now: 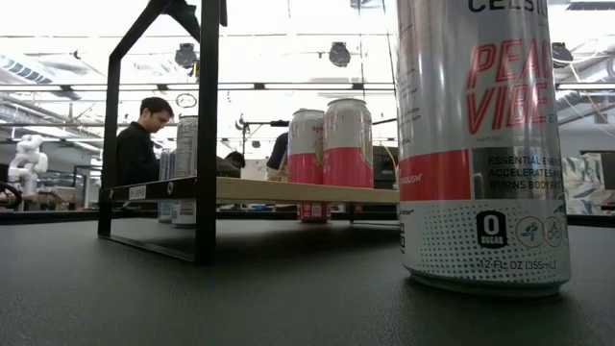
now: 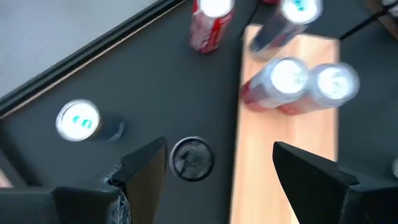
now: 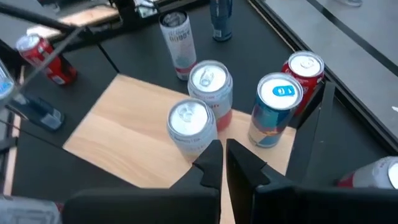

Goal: Place canned beverage on shelf
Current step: Put the top right red white soda can on the shelf

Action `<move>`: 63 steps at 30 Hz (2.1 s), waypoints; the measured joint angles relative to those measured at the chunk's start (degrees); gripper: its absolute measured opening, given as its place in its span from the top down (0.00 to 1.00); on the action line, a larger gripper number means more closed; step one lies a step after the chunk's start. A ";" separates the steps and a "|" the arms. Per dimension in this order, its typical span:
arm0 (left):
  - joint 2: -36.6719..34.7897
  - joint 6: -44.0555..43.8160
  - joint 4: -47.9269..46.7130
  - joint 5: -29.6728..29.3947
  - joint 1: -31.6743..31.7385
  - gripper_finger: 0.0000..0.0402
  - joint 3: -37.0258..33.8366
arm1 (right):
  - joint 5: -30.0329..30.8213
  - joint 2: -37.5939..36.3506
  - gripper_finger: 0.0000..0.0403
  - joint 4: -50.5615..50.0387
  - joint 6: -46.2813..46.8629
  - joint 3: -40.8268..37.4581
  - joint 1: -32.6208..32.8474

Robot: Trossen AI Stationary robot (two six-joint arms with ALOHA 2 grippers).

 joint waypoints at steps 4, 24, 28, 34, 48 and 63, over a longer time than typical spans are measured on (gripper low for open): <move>1.45 -3.22 -3.58 -0.60 0.36 0.27 0.01 | 0.02 0.00 1.00 -0.71 -0.44 0.02 0.00; 6.59 -4.74 -6.93 -0.29 11.03 0.27 -0.01 | -4.52 0.00 1.00 -1.09 0.41 0.02 -0.02; 7.33 -1.87 -4.69 1.16 12.62 0.27 -0.01 | -4.50 0.00 1.00 -1.77 0.13 0.02 -0.02; 7.48 5.85 8.42 2.37 10.69 0.27 -0.01 | -4.40 0.00 1.00 -1.79 0.03 0.02 -0.02; 7.48 7.16 14.90 0.82 4.90 0.27 -0.01 | -2.41 -0.31 1.00 -4.04 5.83 0.04 -0.04; 7.48 7.03 11.80 3.47 4.88 0.27 -0.01 | -1.21 -0.33 1.00 -5.24 9.25 0.04 -3.87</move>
